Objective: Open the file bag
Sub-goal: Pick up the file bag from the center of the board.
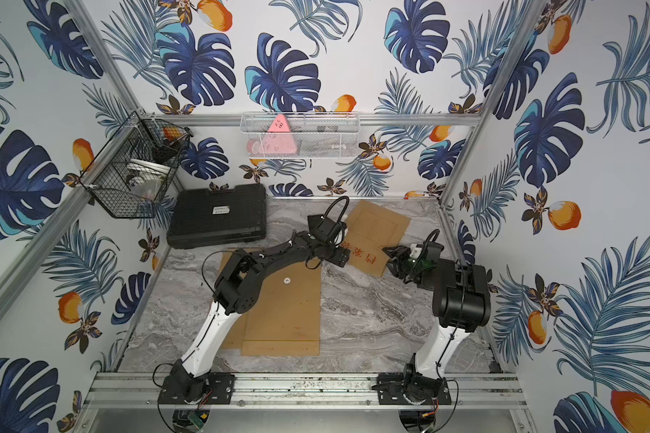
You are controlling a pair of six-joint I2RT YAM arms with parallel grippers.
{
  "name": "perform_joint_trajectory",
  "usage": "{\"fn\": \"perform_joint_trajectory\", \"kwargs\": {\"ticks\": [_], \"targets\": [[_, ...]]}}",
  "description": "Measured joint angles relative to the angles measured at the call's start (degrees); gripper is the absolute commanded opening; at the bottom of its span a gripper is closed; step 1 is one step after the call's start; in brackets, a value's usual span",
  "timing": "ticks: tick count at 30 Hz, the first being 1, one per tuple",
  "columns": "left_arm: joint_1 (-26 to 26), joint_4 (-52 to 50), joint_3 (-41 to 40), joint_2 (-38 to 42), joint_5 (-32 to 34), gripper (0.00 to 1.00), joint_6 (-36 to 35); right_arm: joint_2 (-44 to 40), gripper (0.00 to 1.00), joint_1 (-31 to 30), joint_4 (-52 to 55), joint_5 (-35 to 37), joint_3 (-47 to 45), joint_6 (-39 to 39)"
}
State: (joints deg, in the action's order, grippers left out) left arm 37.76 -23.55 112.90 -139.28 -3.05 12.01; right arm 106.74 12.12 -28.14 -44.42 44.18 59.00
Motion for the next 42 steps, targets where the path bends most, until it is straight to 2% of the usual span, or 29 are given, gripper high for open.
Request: {"fn": "perform_joint_trajectory", "kwargs": {"ticks": [4, 6, 10, 12, 14, 20, 24, 29, 36, 42], "targets": [[0.0, -0.3, 0.0, 0.3, -0.2, 0.86, -0.1, -0.4, 0.12, 0.0, 2.4, 0.7, 0.2, -1.4], [0.0, -1.7, -0.2, 0.8, -0.8, 0.86, 0.0, -0.6, 0.00, 0.0, 3.3, 1.2, 0.0, -1.7], [0.1, -3.6, -1.6, 4.1, -1.7, 0.92, -0.1, -2.6, 0.00, -0.1, 4.1, 2.2, -1.9, -2.0], [0.1, -3.2, -3.1, 7.7, -1.9, 0.98, -0.5, -5.2, 0.00, -0.1, 4.3, 3.0, -3.0, -1.2], [0.2, -1.6, -5.8, 12.8, -2.3, 0.99, -1.7, -8.4, 0.00, -0.1, 4.5, 3.6, -3.3, -0.7], [0.2, 11.8, -19.9, 31.4, -4.2, 0.99, -8.8, -21.7, 0.00, -0.7, 7.6, 6.4, -2.6, 1.5], [0.2, 21.7, -29.7, 37.8, -7.6, 0.95, -16.6, -30.4, 0.00, -1.5, 11.5, 7.8, -1.0, 3.0], [2.0, 28.0, -34.6, 40.1, -12.0, 0.91, -27.7, -37.6, 0.00, -2.1, 16.0, 7.9, 1.4, 4.7], [4.3, 29.6, -32.1, 37.6, -12.5, 0.84, -36.9, -44.5, 0.00, -3.0, 21.3, 7.2, 3.1, 6.6], [4.8, 29.1, -29.8, 34.9, -10.6, 0.60, -40.7, -46.8, 0.00, -4.2, 22.2, 6.4, 1.7, 9.3]]}}
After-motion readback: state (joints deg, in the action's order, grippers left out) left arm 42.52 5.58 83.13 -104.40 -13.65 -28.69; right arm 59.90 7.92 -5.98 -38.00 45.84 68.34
